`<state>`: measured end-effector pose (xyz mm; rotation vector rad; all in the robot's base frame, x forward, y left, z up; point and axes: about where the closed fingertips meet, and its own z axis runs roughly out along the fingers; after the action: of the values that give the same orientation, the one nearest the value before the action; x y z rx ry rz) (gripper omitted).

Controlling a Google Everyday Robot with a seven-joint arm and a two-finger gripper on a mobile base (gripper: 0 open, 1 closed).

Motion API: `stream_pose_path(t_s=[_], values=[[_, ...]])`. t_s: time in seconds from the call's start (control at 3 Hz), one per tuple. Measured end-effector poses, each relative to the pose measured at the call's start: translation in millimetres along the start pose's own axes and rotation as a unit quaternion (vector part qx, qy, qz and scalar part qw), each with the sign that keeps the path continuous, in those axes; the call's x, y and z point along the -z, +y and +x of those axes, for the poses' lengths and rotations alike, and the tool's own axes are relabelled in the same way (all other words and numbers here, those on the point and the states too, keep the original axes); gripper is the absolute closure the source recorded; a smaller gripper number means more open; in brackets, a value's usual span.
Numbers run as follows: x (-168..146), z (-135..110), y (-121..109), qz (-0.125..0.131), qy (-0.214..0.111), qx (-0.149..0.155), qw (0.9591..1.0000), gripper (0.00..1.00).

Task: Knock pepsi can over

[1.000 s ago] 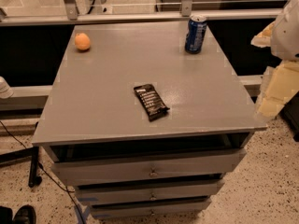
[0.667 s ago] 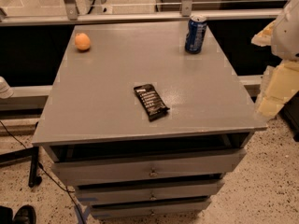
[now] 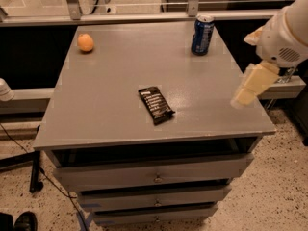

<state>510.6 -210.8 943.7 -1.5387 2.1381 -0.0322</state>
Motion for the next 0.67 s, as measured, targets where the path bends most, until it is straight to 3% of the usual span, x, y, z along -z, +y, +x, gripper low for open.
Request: stream_pose_path(t_s=[0.33,0.67], values=[[-40,-6,-48,0.03,-0.04,-0.031,0.9983,0.0],[-68,-8,-95,0.048,-0.09,-0.077,0.9918,0.0]])
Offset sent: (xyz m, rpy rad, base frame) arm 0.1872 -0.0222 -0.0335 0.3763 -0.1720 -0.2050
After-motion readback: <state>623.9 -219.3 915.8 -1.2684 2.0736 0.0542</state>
